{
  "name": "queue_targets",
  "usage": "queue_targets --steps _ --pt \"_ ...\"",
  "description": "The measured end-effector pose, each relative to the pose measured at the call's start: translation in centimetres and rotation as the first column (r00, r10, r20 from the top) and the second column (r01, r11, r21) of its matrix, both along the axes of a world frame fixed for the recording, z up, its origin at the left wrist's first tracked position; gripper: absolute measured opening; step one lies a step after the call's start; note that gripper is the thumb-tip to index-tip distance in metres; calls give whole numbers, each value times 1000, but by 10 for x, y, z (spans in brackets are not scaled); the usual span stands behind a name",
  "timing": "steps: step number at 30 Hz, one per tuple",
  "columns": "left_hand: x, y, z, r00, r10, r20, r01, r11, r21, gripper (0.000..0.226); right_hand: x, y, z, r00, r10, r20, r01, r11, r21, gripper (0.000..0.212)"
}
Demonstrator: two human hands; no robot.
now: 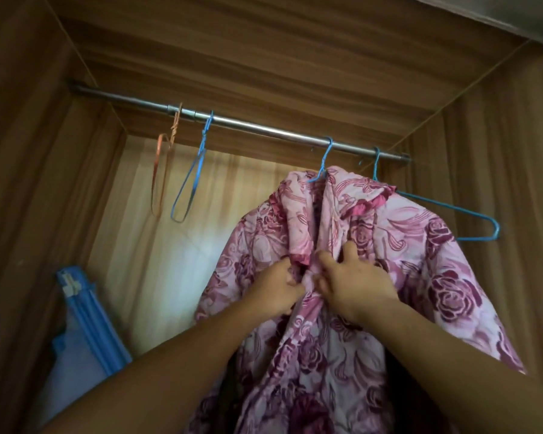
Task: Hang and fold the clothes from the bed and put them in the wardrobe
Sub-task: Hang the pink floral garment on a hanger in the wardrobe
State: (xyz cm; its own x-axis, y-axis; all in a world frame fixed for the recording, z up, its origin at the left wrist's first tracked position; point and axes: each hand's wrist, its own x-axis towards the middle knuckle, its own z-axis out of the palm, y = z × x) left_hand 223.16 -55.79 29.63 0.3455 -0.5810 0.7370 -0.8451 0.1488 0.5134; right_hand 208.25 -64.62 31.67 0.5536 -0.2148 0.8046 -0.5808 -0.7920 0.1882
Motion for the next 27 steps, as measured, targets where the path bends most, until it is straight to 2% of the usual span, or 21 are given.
queue_targets --steps 2,5,8,10,13,15,18,22,25,27 --pt "3 5 -24 986 84 144 -97 991 89 9 -7 6 -18 991 -35 -126 36 999 7 51" --pt "4 18 -59 964 146 223 -206 939 276 12 -13 14 -52 948 -10 -317 20 999 30 48" --pt "-5 40 -89 925 198 323 -331 837 435 19 -18 20 -87 901 94 -424 -11 981 192 50" --pt "-12 55 -108 932 181 314 -340 734 588 32 -22 25 -109 876 151 -458 -8 954 299 57" --pt "-22 77 -136 955 196 225 -297 569 767 32 -30 35 -138 854 191 -483 15 920 391 62" --pt "-28 92 -155 956 202 214 -290 523 802 28 -36 46 -150 842 227 -490 20 894 448 56" --pt "-36 113 -177 955 163 246 -295 525 798 26 -47 66 -163 797 291 -529 50 842 537 48" --pt "-53 148 -195 939 176 297 -345 492 799 28 -61 89 -182 710 349 -611 92 814 573 46" --pt "-69 175 -210 930 257 263 -357 460 813 34 -70 98 -200 685 381 -621 94 799 594 48" --pt "-84 191 -219 948 241 210 -300 447 843 38 -78 100 -215 661 418 -623 66 795 604 46"
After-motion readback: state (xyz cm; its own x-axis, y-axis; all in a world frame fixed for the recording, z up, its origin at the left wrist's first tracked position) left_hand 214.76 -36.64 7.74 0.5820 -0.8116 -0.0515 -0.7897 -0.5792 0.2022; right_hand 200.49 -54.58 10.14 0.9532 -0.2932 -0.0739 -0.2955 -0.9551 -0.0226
